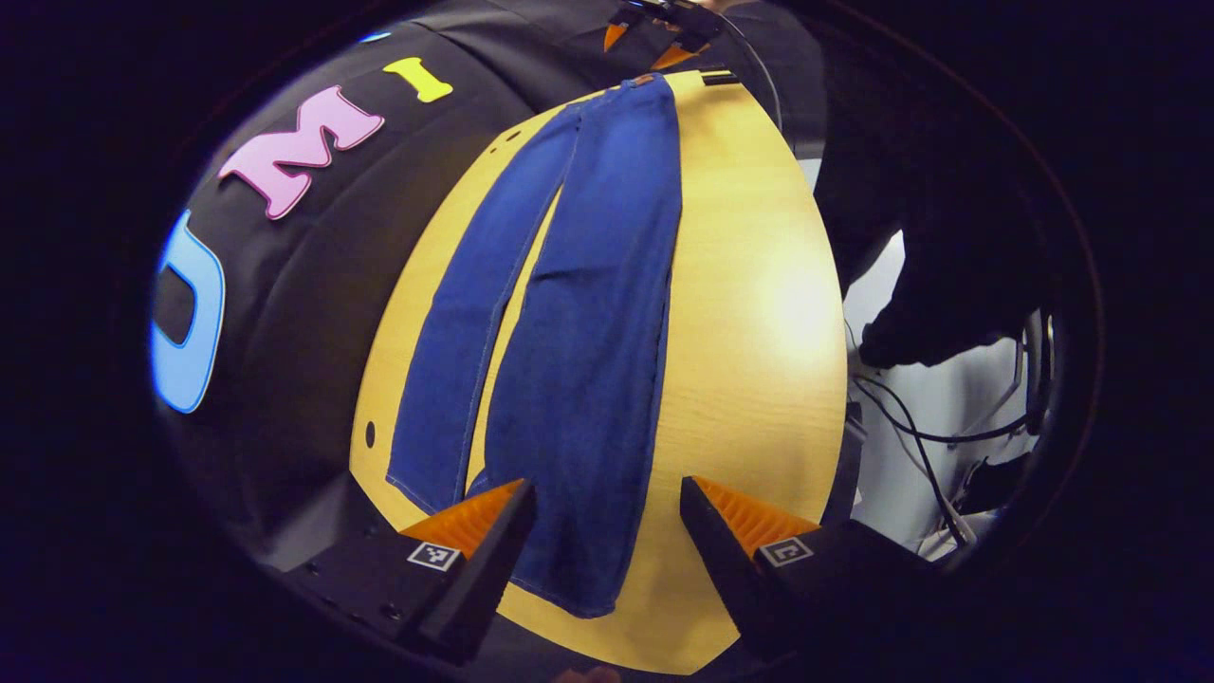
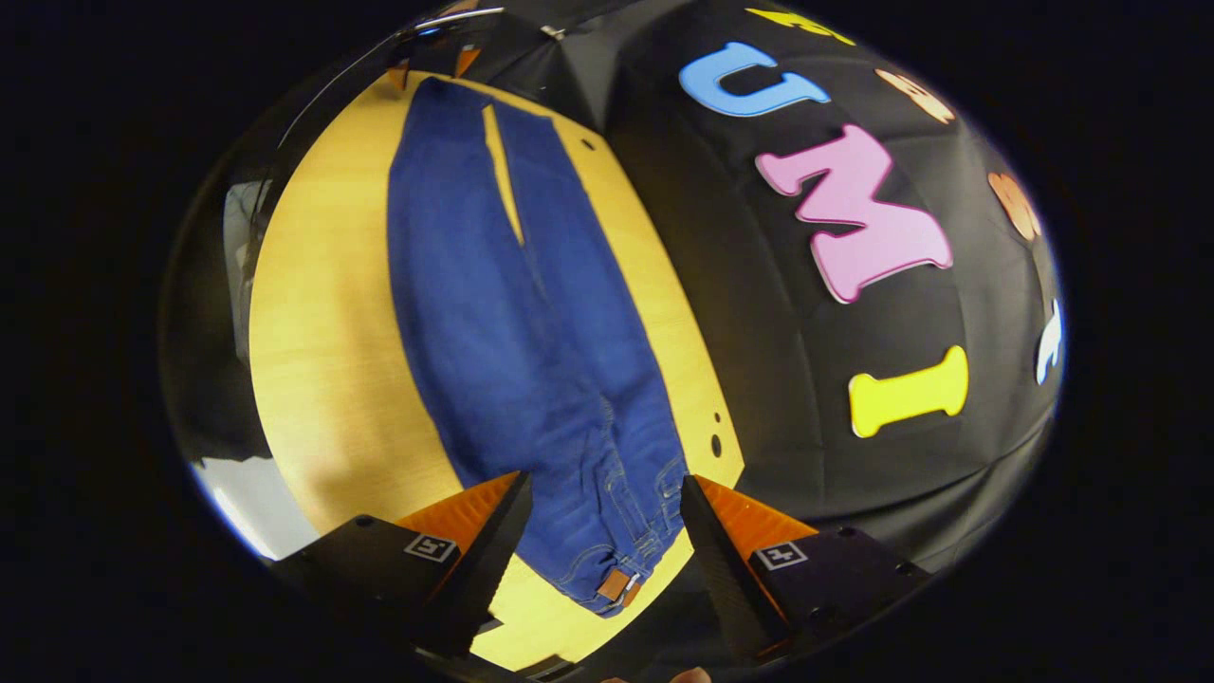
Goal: Grasp the waist and the cuffs of the jeans and fold them to make the two legs overlap; first hold the waist and fold one-third of the jeans toward the cuffs, then hold the cuffs and fold the remaining one-third in the same direction to finish folding.
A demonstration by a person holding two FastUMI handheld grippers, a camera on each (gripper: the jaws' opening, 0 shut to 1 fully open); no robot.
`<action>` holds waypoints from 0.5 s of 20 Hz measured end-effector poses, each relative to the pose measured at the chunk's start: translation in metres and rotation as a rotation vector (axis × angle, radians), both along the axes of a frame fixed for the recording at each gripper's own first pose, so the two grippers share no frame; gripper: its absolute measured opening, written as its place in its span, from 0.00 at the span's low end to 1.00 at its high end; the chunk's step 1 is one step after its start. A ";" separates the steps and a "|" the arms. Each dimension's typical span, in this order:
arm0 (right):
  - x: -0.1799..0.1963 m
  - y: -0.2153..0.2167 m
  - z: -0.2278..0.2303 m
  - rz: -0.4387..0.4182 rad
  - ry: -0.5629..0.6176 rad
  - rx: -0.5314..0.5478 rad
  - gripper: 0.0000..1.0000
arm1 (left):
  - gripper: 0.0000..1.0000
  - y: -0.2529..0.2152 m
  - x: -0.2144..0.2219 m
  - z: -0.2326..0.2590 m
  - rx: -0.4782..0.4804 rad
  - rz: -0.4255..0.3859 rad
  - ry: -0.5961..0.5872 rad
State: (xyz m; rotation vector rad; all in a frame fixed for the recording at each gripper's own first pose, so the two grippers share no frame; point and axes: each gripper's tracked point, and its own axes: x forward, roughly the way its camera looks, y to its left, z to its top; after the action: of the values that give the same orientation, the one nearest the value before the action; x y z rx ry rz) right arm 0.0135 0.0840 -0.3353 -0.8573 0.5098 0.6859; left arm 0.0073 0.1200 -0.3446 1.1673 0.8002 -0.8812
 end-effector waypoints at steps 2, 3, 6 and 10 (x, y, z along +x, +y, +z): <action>-0.002 0.001 -0.019 0.039 0.036 -0.017 0.97 | 0.98 0.007 0.005 -0.015 0.031 0.018 0.042; -0.002 -0.002 -0.025 0.049 0.050 -0.023 0.97 | 0.98 0.008 0.007 -0.015 0.046 0.020 0.053; -0.004 -0.017 -0.049 0.075 0.104 -0.052 0.98 | 0.95 0.009 0.014 -0.019 0.040 0.014 0.084; -0.013 -0.040 -0.080 0.186 0.140 -0.171 0.97 | 0.95 0.017 0.027 -0.022 0.063 -0.016 0.101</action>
State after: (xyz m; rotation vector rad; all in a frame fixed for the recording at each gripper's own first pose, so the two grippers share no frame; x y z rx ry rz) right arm 0.0006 0.0437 -0.4154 -1.0312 0.6257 0.8864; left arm 0.0346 0.1367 -0.3662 1.1929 0.9067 -0.9399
